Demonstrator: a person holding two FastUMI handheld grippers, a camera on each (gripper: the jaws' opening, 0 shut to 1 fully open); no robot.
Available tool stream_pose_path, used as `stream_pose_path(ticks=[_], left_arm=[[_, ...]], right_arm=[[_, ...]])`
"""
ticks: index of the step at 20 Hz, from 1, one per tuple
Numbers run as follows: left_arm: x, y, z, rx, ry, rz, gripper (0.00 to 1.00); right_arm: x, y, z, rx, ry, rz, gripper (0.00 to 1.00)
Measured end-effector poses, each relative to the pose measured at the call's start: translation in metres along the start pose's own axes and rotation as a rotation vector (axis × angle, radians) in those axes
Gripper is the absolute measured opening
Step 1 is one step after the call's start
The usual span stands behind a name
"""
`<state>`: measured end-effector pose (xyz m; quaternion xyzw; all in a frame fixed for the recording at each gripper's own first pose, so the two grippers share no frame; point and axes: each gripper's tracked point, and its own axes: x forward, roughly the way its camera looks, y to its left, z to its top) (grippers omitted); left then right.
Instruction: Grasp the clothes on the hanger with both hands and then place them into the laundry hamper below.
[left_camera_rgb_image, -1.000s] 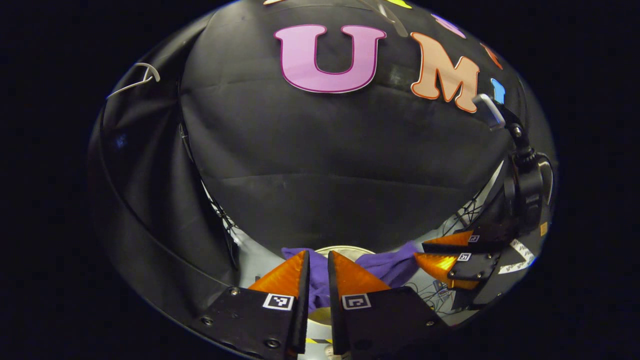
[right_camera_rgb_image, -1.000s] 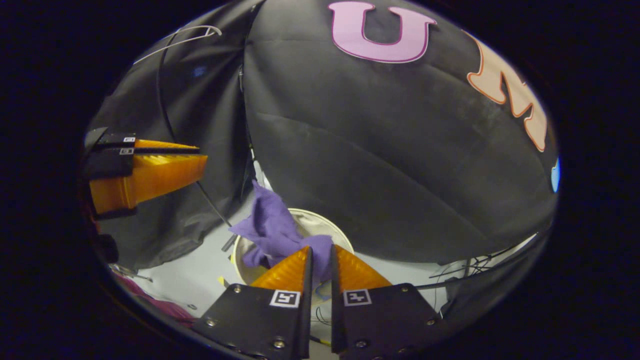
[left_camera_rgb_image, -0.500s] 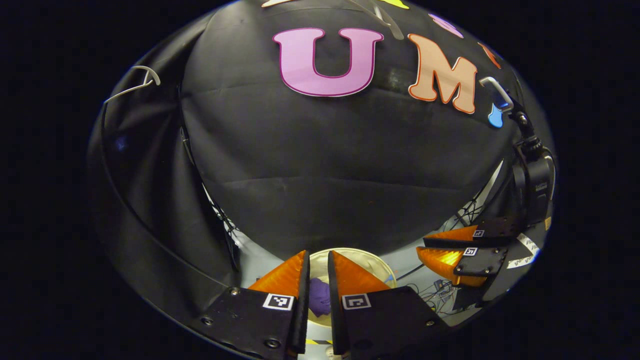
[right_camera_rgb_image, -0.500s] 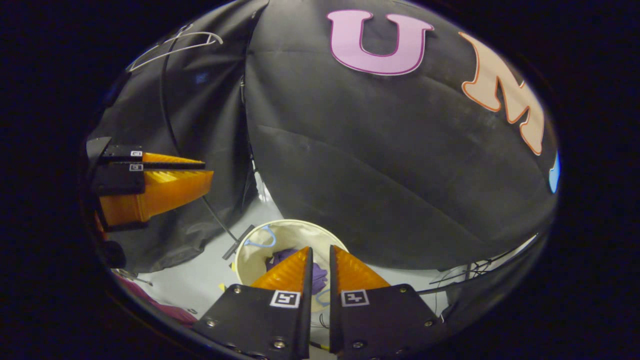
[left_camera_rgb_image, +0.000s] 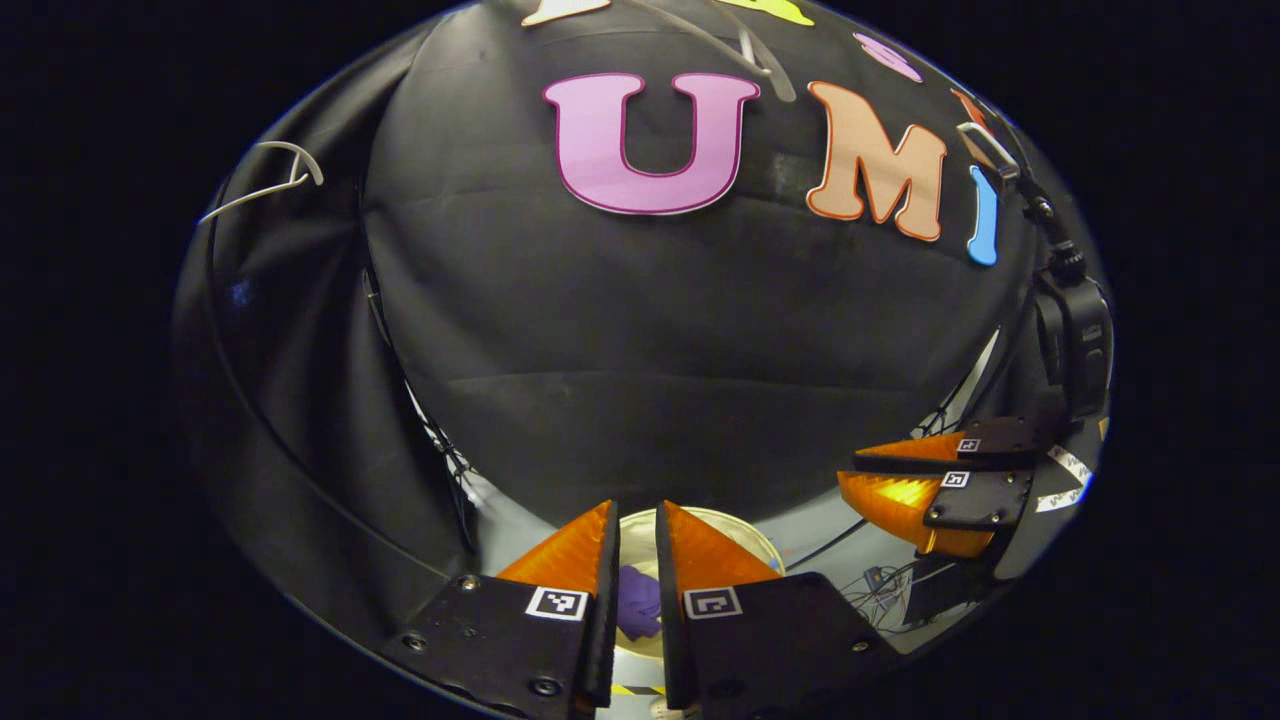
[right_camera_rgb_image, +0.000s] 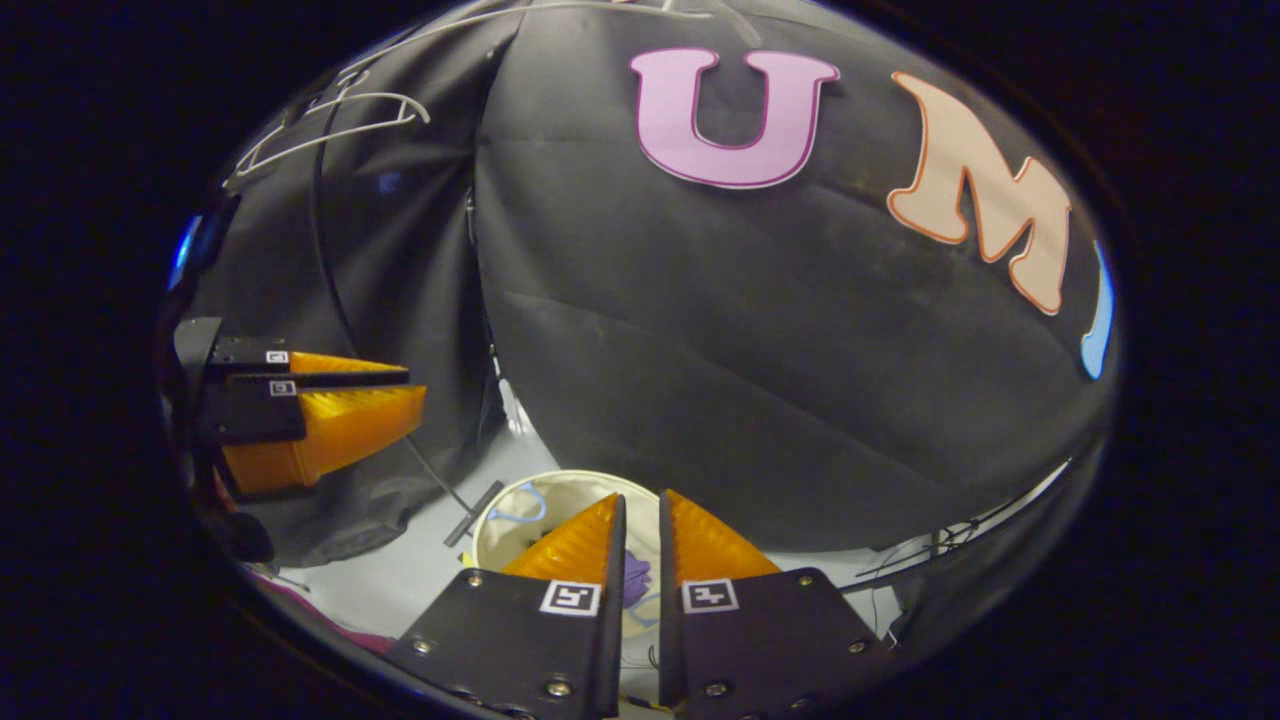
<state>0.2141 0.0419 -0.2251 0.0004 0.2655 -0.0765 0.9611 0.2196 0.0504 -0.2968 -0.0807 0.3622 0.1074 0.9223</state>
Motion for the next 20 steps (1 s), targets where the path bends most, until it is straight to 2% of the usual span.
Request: stream_pose_path(ticks=[6, 8, 9, 10, 11, 12, 13, 15, 17, 18, 19, 20], left_arm=[[-0.04, -0.011, 0.058, 0.04, -0.167, -0.025, 0.21], [-0.062, -0.018, 0.082, 0.061, -0.239, -0.034, 0.17], [-0.076, -0.02, 0.091, 0.07, -0.272, -0.042, 0.24], [-0.089, -0.023, 0.101, 0.079, -0.306, -0.054, 0.17], [-0.103, -0.027, 0.109, 0.086, -0.334, -0.064, 0.21], [-0.118, -0.031, 0.117, 0.093, -0.362, -0.072, 0.17], [-0.131, -0.033, 0.123, 0.103, -0.39, -0.077, 0.21], [-0.157, -0.037, 0.134, 0.126, -0.433, -0.082, 0.21], [-0.182, -0.04, 0.144, 0.139, -0.47, -0.097, 0.21], [-0.194, -0.043, 0.148, 0.144, -0.48, -0.11, 0.26], [-0.203, -0.047, 0.153, 0.149, -0.491, -0.121, 0.31], [-0.21, -0.052, 0.157, 0.153, -0.497, -0.129, 0.36]], right_arm=[[-0.053, -0.013, 0.053, 0.05, -0.17, -0.063, 0.16], [-0.087, -0.016, 0.075, 0.065, -0.241, -0.094, 0.16], [-0.101, -0.017, 0.081, 0.076, -0.274, -0.11, 0.16], [-0.119, -0.02, 0.09, 0.093, -0.307, -0.123, 0.15], [-0.134, -0.018, 0.097, 0.108, -0.34, -0.135, 0.16], [-0.151, -0.018, 0.103, 0.119, -0.373, -0.146, 0.16], [-0.166, -0.017, 0.105, 0.126, -0.396, -0.161, 0.15], [-0.195, -0.013, 0.11, 0.131, -0.442, -0.186, 0.14], [-0.221, -0.016, 0.115, 0.13, -0.485, -0.214, 0.18], [-0.237, -0.014, 0.113, 0.13, -0.495, -0.227, 0.17], [-0.248, -0.013, 0.112, 0.132, -0.504, -0.237, 0.31], [-0.259, -0.013, 0.113, 0.133, -0.515, -0.244, 0.26]])
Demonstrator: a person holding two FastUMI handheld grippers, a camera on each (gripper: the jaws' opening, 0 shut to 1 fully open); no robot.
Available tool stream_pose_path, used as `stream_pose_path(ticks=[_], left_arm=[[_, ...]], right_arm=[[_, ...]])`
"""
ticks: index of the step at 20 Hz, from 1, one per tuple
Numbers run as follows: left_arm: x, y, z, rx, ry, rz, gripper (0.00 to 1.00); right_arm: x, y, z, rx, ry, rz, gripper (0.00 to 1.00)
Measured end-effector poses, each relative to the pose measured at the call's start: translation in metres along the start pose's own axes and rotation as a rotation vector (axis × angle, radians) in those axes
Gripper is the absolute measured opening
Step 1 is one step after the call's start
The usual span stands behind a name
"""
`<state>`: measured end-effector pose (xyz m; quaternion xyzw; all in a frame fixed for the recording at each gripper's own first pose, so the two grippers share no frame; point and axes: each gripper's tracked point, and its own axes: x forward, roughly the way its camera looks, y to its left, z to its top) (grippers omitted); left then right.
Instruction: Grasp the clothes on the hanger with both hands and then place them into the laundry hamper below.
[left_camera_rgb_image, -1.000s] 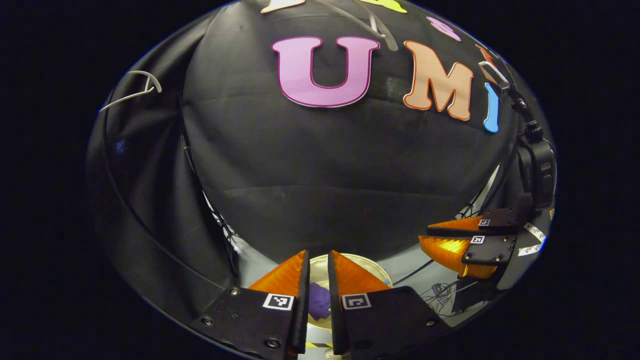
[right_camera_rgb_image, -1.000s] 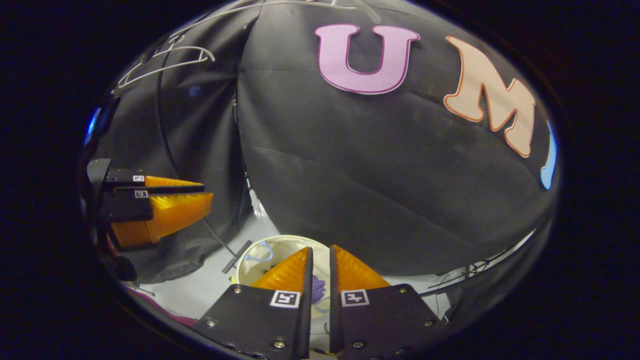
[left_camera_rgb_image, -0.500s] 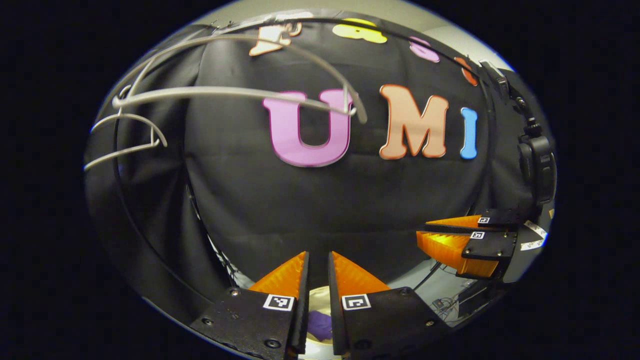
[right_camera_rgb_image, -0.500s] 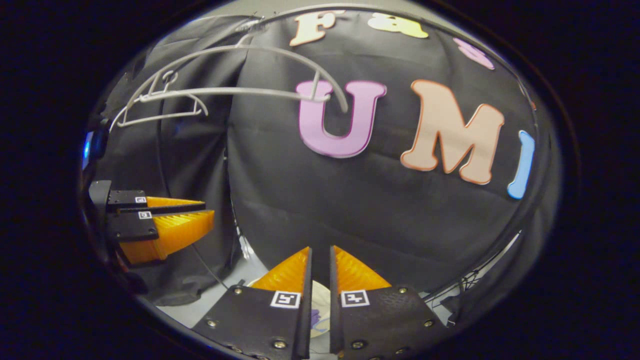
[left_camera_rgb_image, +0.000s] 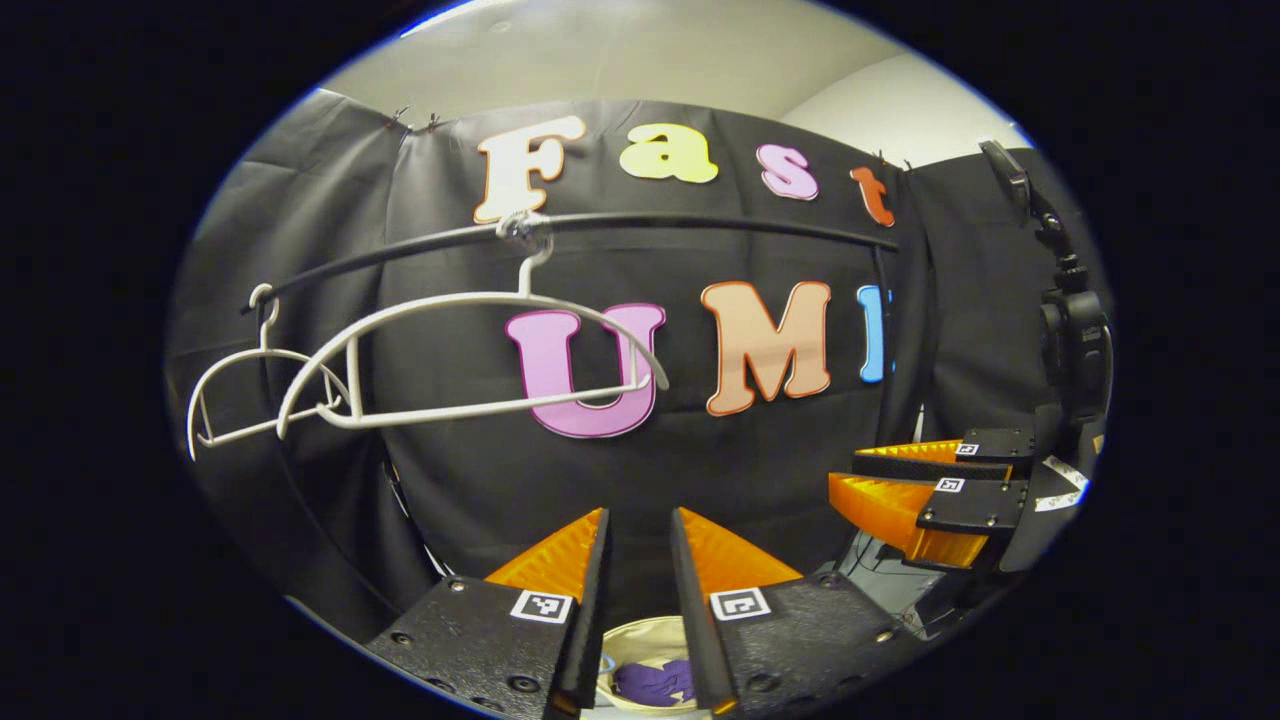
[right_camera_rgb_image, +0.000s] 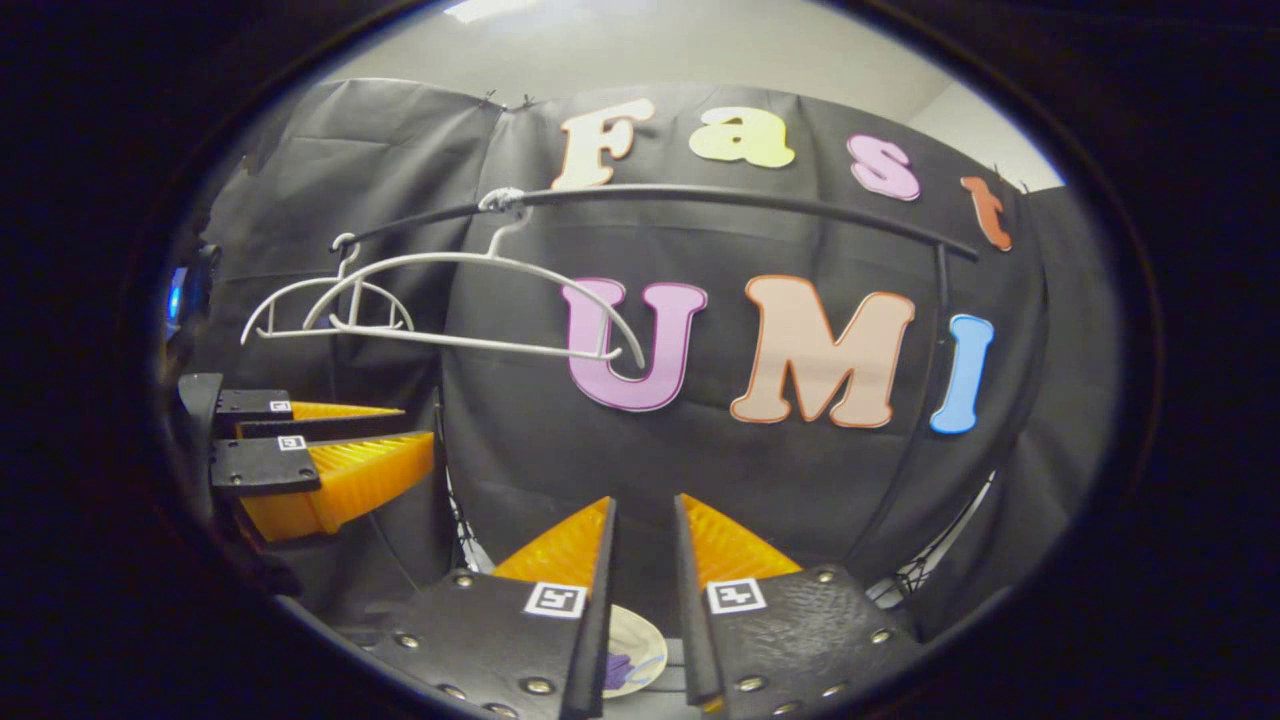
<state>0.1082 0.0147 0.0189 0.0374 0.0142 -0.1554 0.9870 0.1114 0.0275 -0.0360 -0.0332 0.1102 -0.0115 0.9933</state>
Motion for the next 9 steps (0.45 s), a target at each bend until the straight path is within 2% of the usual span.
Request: stream_pose_path(ticks=[1, 2, 3, 4, 6, 8, 9], left_arm=[[-0.004, -0.003, 0.005, 0.0, -0.01, -0.01, 0.44], [-0.009, -0.007, 0.009, -0.003, -0.014, -0.016, 0.48], [-0.012, -0.012, 0.012, -0.012, -0.021, -0.023, 0.55], [-0.015, -0.016, 0.015, -0.023, -0.024, -0.03, 0.59], [-0.022, -0.02, 0.018, -0.042, -0.032, -0.034, 0.79], [-0.028, -0.024, 0.026, -0.053, -0.047, -0.027, 0.99], [-0.031, -0.027, 0.028, -0.052, -0.049, -0.026, 0.97]], right_arm=[[-0.011, -0.002, 0.007, 0.003, -0.014, -0.008, 0.33], [-0.02, -0.005, 0.013, 0.007, -0.027, -0.017, 0.34], [-0.027, -0.007, 0.017, 0.013, -0.04, -0.027, 0.47], [-0.033, -0.011, 0.022, 0.018, -0.05, -0.035, 0.46], [-0.045, -0.018, 0.03, 0.023, -0.076, -0.056, 0.7], [-0.055, -0.028, 0.037, 0.02, -0.094, -0.069, 0.88], [-0.062, -0.033, 0.039, 0.02, -0.1, -0.081, 0.97]])
